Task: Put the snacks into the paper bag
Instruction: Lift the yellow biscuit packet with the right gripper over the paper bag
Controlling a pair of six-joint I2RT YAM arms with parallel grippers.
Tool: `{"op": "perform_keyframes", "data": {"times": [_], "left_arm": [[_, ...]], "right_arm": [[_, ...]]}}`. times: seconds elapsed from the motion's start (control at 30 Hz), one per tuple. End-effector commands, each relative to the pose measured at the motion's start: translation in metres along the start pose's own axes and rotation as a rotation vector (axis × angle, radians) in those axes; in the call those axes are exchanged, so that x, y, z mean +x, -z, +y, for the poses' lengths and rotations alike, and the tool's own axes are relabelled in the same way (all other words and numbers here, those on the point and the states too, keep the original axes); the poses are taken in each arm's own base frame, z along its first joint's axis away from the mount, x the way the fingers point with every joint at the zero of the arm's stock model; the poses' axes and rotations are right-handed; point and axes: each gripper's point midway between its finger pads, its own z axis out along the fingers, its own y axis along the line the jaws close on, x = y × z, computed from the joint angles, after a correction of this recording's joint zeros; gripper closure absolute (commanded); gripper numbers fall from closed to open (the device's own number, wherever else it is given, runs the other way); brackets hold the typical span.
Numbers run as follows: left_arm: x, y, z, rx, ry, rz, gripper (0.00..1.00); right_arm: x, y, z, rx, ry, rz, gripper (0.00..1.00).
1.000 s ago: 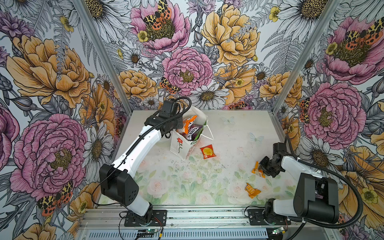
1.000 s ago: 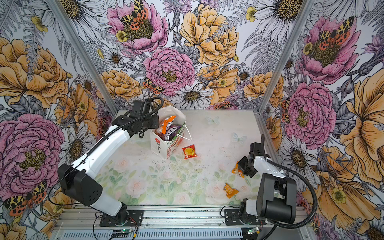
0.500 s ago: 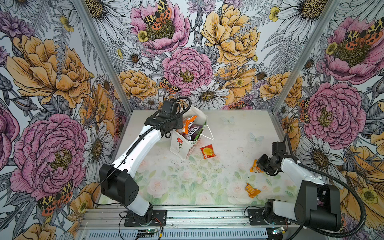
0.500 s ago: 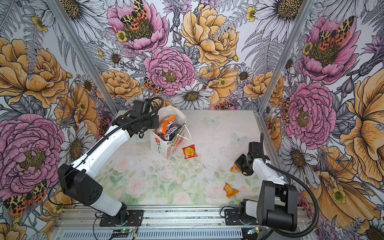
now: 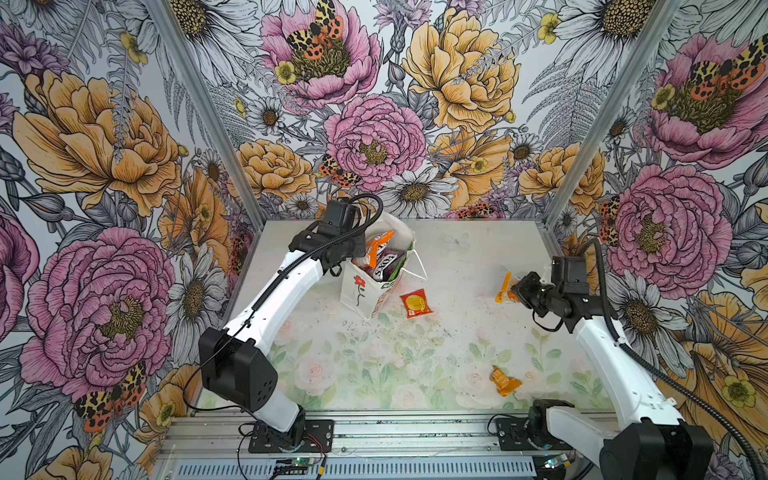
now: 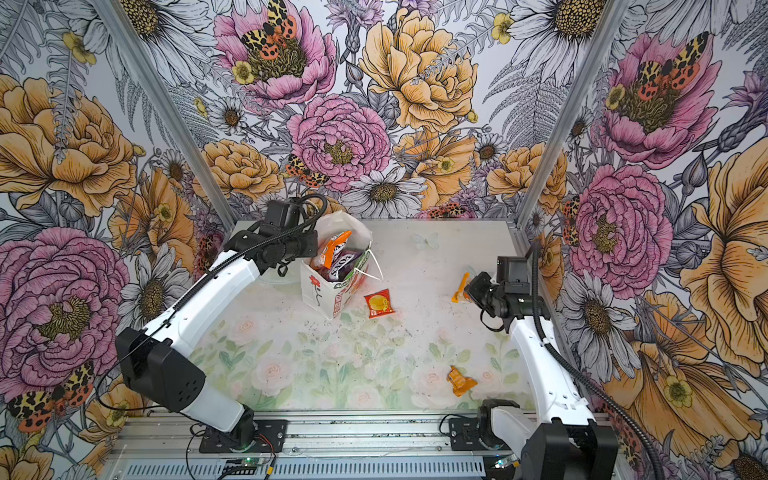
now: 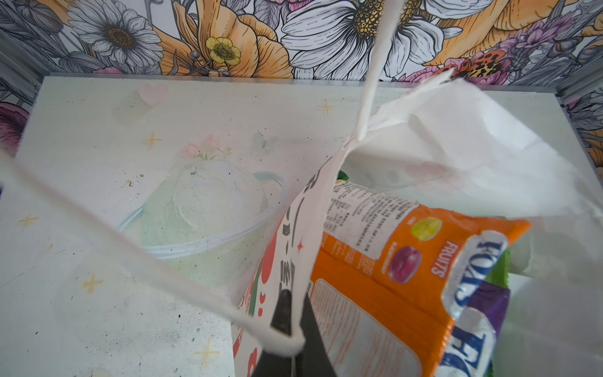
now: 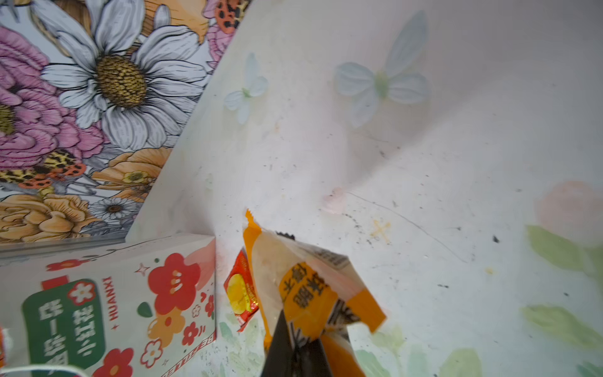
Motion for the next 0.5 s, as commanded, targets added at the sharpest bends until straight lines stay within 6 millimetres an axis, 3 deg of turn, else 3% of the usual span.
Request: {"op": "perform_keyframes", "data": {"times": [0.0, 0.27, 0.47], "left_arm": [[-0.021, 0.007, -0.008, 0.021, -0.011, -0.081, 1.0], [-0.019, 0.012, -0.023, 0.06, -0.037, -0.081, 1.0], [-0.022, 0.024, -0.034, 0.102, -0.047, -0.101, 1.0]], "right_arm": [[-0.014, 0.012, 0.061, -0.084, 0.067, -0.045, 1.0], [0.006, 0.011, 0.185, -0.237, 0.247, -0.018, 1.0], [0.04, 0.004, 0.271, -0.366, 0.333, 0.045, 1.0]]}}
